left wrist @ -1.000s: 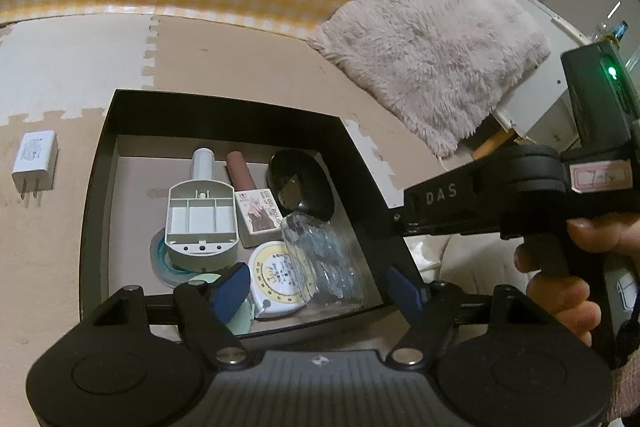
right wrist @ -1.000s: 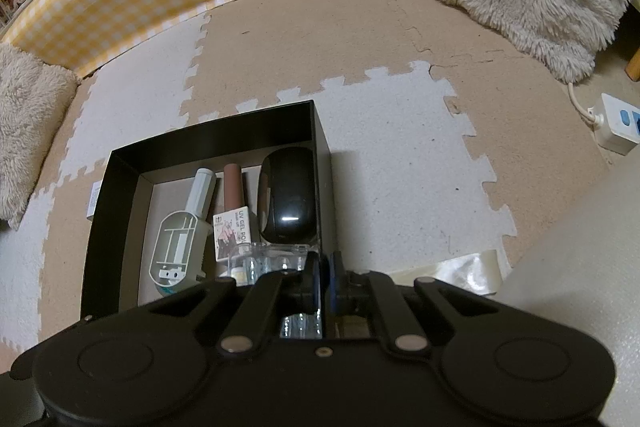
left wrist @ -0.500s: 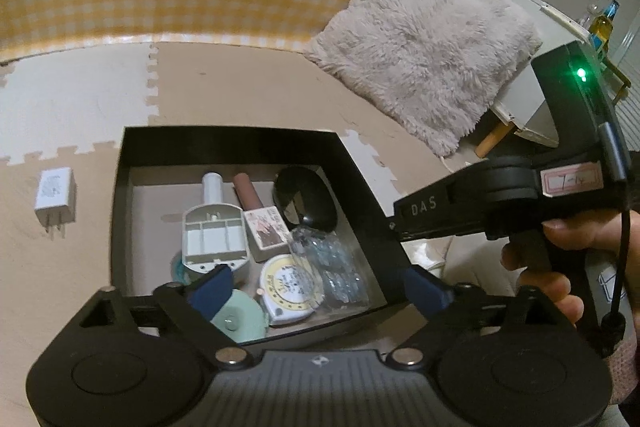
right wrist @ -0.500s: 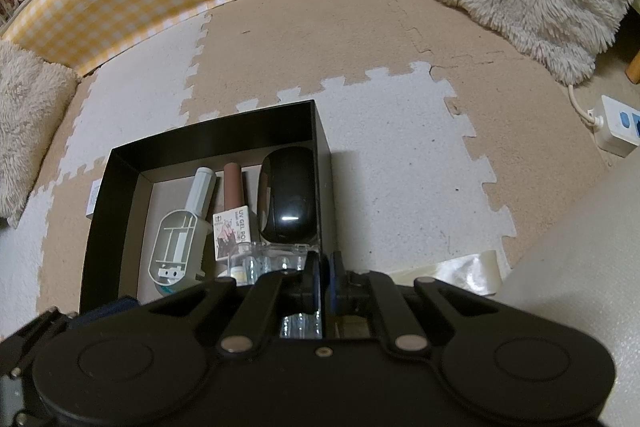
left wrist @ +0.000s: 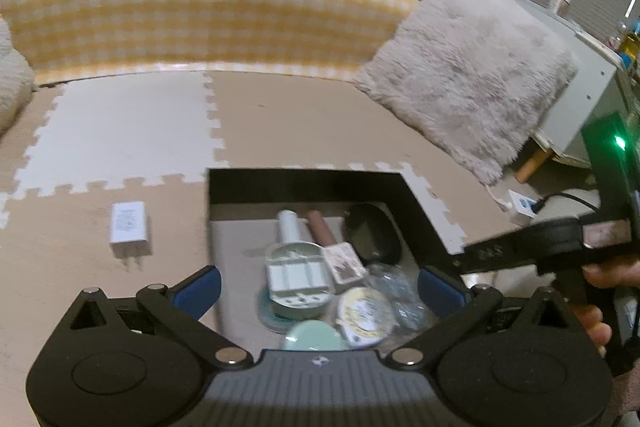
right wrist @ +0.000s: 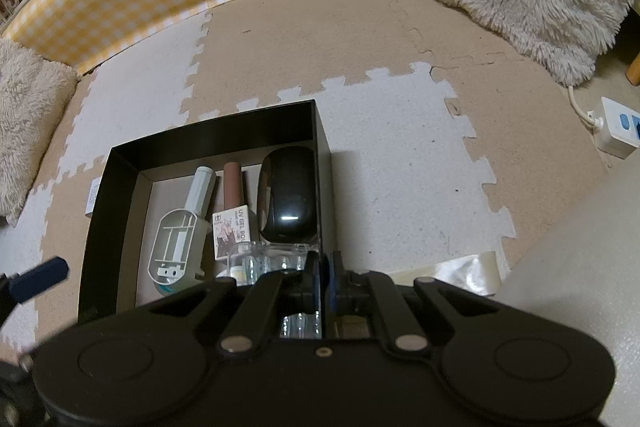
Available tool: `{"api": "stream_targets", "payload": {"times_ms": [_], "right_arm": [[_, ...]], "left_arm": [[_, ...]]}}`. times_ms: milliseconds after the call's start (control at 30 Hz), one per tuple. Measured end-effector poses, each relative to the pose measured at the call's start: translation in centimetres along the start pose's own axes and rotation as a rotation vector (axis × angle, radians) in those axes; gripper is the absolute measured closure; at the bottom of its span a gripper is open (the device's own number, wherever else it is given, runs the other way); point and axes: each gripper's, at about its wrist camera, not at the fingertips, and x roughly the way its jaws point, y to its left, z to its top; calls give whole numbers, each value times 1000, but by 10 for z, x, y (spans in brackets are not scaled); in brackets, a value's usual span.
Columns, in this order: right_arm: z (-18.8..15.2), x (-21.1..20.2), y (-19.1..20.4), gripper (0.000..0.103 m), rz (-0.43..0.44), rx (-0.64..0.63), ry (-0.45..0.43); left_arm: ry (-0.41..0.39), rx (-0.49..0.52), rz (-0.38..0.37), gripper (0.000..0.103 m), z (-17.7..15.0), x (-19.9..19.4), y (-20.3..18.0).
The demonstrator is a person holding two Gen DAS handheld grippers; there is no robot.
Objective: Organize rigid objects
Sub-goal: 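Move the left gripper to the white charger plug and close on it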
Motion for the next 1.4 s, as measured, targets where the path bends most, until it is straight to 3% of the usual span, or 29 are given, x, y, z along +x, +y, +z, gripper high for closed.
{"api": "stream_targets", "payload": {"times_ms": [400, 733, 800, 867, 933, 1200, 1267, 1400], "right_arm": [[1, 0, 0, 98, -2, -4, 0], [0, 0, 3, 98, -16, -21, 2], [-1, 0, 4, 98, -17, -23, 2], [0, 0, 4, 98, -20, -26, 3], [0, 1, 6, 98, -26, -33, 4], [0, 1, 8, 99, -36, -47, 6], [0, 1, 8, 99, -36, -46, 6], [-1, 1, 9, 99, -39, -51, 5]], "left_arm": [[-78, -77, 173, 0, 14, -7, 61], [-56, -143, 260, 0, -3, 16, 108], [-75, -162, 283, 6, -5, 20, 116], [-82, -162, 290, 27, -6, 26, 119], [-86, -162, 282, 35, -5, 33, 123], [-85, -96, 242, 52, -5, 61, 120], [-78, -82, 253, 64, -6, 65, 121], [-70, -70, 246, 64, -9, 59, 123]]}}
